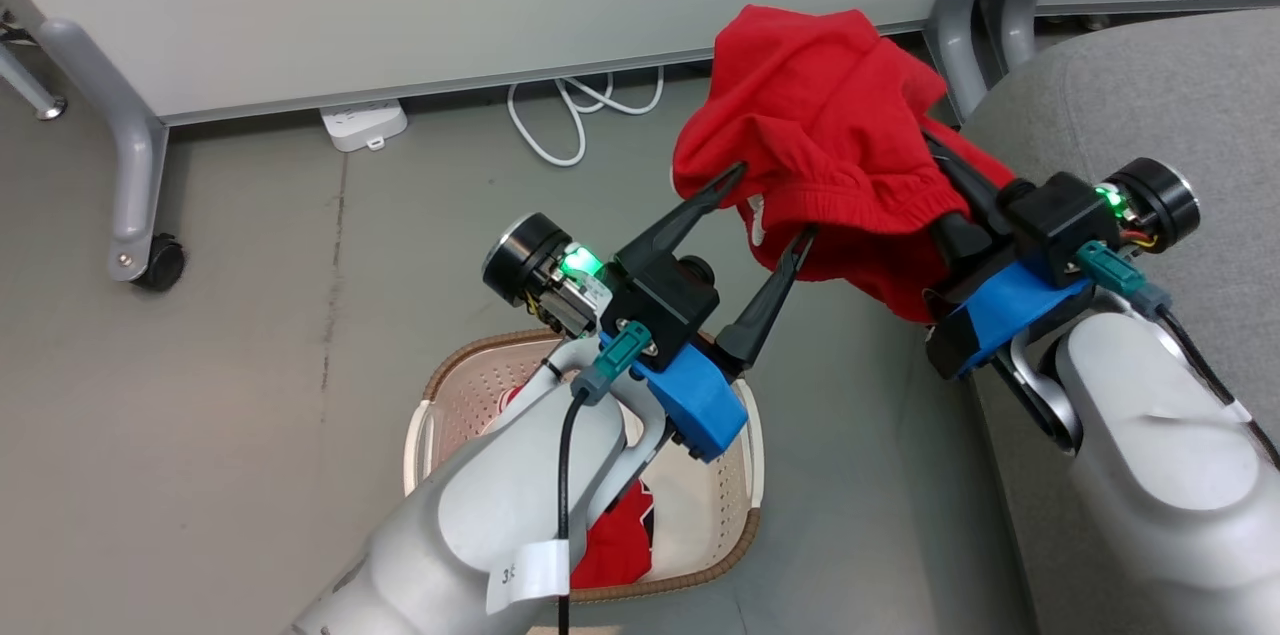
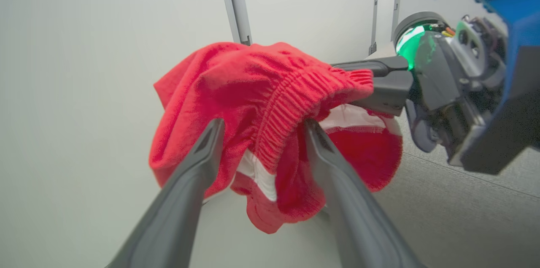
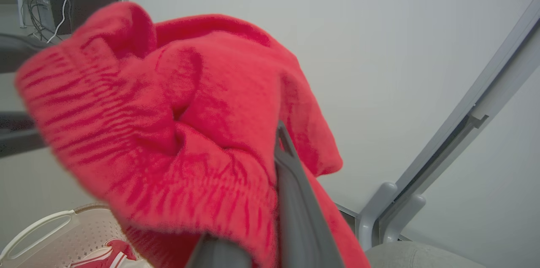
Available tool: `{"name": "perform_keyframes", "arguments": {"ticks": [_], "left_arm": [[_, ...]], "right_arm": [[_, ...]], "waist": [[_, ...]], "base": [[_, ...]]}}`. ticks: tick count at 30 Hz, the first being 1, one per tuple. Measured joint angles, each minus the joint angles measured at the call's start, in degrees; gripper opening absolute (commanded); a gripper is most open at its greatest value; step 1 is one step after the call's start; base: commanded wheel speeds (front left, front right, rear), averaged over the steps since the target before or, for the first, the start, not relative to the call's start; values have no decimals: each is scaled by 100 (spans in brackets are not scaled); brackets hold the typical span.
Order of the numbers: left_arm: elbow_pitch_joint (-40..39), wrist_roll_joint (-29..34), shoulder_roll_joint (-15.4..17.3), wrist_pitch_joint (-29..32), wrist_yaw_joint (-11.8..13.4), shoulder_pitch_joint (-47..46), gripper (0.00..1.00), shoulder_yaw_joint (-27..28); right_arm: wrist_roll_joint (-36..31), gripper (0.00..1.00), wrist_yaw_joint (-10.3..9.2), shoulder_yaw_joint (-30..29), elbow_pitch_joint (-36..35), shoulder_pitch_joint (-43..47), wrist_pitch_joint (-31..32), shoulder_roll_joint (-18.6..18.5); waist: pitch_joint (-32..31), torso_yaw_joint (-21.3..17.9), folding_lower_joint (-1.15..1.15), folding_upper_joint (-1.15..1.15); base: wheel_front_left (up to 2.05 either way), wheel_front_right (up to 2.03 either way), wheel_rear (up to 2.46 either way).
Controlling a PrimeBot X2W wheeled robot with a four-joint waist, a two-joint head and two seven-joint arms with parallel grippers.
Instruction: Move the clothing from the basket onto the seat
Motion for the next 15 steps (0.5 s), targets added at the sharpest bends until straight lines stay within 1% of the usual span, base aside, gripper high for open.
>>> {"name": "perform_keyframes", "arguments": {"ticks": [7, 15], "left_arm": [[31, -43, -5, 0, -14, 55, 100, -267], [42, -45, -3, 0, 0, 85, 100, -390]], "right_arm": [[-46, 0, 0, -690, -126, 225, 0, 48], [-98, 0, 0, -1505, -401, 528, 0, 59]], "waist": [[86, -277, 0, 0], [178, -658, 0, 0]], "base": [[0, 0, 0], [0, 0, 0]]}}
